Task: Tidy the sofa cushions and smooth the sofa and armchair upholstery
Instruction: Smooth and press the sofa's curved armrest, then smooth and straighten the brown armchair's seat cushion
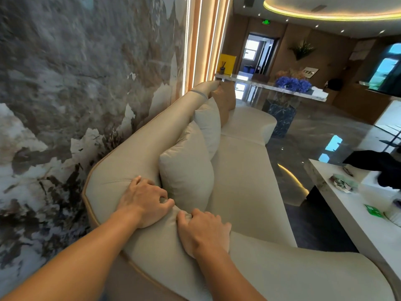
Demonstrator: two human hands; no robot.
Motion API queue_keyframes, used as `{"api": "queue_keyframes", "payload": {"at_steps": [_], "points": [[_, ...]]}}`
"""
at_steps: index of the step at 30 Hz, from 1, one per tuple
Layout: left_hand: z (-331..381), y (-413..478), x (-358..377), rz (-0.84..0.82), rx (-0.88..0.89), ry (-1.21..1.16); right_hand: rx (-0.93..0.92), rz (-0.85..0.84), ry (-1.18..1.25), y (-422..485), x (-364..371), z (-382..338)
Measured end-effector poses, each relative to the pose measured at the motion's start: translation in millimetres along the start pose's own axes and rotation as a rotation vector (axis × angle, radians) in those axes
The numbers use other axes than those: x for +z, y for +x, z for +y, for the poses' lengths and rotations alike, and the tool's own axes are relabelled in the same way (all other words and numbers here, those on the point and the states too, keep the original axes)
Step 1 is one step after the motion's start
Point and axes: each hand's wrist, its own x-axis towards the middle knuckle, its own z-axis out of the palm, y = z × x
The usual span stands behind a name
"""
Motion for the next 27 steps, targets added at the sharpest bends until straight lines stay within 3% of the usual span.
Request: {"api": "queue_keyframes", "payload": {"at_steps": [6, 11, 17, 20, 24, 27], "points": [[0.8, 0.9, -0.2, 0.029, -0.001, 0.043, -0.007, 0.041, 0.019, -3.1, -2.9, -0.3], [7.3, -18.7, -1.4, 0.153, -0.009, 0.006, -0.029, 0.027, -0.071, -36.5, -7.9, 8.8], [32.4, -80.7, 2.7, -0.212, -0.106, -0.039, -0.077, -0.121, -0.156, -111.4, -14.2, 51.5], [60.3, -136.7, -3.6, -0.316, -0.015, 0.067, -0.075, -0.242, -0.239, -150.5, -26.1, 68.6], [105.0, -213.1, -56.3, -0.669, 0.055, 0.115, 0.092, -0.644, -0.105, -226.2, -74.5, 92.4], [167.5, -294.4, -125.8, -0.845, 0.228, 0.270, 0.215, -0.662, -0.046, -353.7, -128.6, 128.3]]}}
